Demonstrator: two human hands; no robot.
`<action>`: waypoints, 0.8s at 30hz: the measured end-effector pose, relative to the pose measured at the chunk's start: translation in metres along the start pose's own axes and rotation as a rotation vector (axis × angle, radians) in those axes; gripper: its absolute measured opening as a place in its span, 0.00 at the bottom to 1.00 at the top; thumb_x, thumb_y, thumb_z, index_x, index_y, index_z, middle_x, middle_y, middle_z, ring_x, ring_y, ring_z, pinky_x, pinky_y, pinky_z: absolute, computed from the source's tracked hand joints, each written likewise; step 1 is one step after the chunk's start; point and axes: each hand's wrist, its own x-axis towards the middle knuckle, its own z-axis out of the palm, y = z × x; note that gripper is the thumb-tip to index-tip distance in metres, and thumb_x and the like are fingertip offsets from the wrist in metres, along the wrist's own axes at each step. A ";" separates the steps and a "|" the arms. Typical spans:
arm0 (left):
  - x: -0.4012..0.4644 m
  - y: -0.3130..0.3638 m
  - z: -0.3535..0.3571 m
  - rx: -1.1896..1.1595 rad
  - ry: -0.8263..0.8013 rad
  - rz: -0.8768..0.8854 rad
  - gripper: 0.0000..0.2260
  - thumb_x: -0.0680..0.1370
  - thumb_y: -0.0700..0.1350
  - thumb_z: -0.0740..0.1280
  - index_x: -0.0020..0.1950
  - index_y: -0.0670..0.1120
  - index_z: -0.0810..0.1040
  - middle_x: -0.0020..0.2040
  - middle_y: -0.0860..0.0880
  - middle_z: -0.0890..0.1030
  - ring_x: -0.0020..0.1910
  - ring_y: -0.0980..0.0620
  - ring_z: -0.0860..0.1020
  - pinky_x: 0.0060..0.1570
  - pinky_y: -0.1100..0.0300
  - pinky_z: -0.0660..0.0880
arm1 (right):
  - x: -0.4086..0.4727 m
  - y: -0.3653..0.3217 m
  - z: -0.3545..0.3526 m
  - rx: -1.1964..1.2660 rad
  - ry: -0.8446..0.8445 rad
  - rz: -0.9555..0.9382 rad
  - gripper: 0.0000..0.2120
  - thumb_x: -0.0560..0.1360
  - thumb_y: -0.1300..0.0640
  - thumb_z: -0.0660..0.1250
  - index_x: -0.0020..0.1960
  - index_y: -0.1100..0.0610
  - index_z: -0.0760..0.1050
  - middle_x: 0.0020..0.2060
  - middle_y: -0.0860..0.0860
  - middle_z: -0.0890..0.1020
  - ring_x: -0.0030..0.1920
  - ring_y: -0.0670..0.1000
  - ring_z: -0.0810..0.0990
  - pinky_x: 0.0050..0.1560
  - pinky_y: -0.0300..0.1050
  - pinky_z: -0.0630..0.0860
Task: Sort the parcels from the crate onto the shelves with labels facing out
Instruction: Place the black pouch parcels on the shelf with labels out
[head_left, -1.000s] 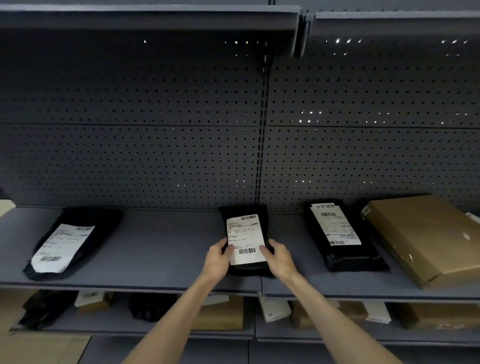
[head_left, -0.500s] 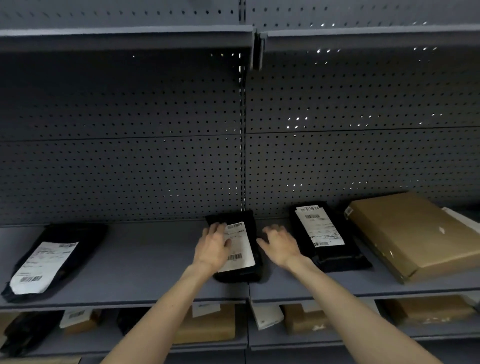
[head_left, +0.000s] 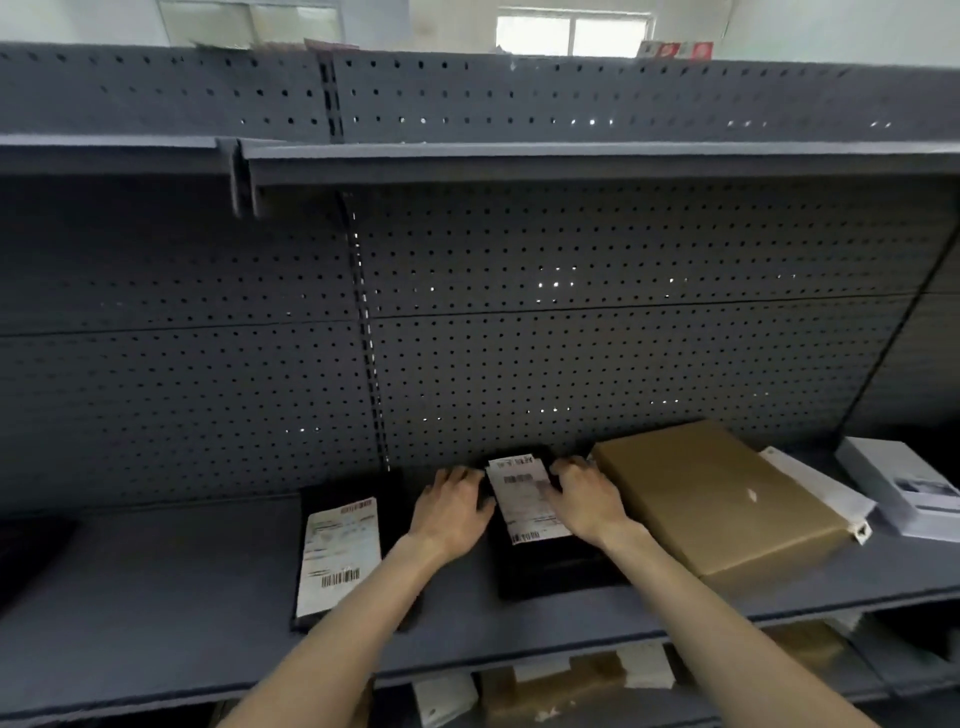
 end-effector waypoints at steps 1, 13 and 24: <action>0.002 0.006 0.005 -0.003 -0.009 0.003 0.22 0.83 0.54 0.59 0.75 0.48 0.68 0.74 0.47 0.70 0.72 0.44 0.67 0.68 0.50 0.68 | 0.000 0.009 0.001 0.014 -0.009 0.017 0.19 0.81 0.45 0.59 0.64 0.57 0.74 0.61 0.57 0.76 0.64 0.59 0.72 0.60 0.51 0.73; -0.003 0.035 0.054 -0.327 -0.158 -0.336 0.26 0.79 0.61 0.64 0.70 0.45 0.70 0.64 0.44 0.79 0.61 0.43 0.78 0.59 0.50 0.76 | -0.009 0.048 0.034 0.306 -0.214 0.196 0.22 0.81 0.47 0.61 0.67 0.63 0.70 0.63 0.60 0.76 0.64 0.59 0.75 0.62 0.51 0.74; -0.013 0.049 0.070 -0.723 -0.119 -0.510 0.26 0.81 0.54 0.66 0.75 0.43 0.69 0.71 0.47 0.74 0.70 0.47 0.73 0.68 0.61 0.68 | -0.011 0.049 0.045 0.693 -0.176 0.286 0.28 0.81 0.54 0.64 0.76 0.65 0.61 0.74 0.59 0.67 0.74 0.56 0.65 0.72 0.42 0.61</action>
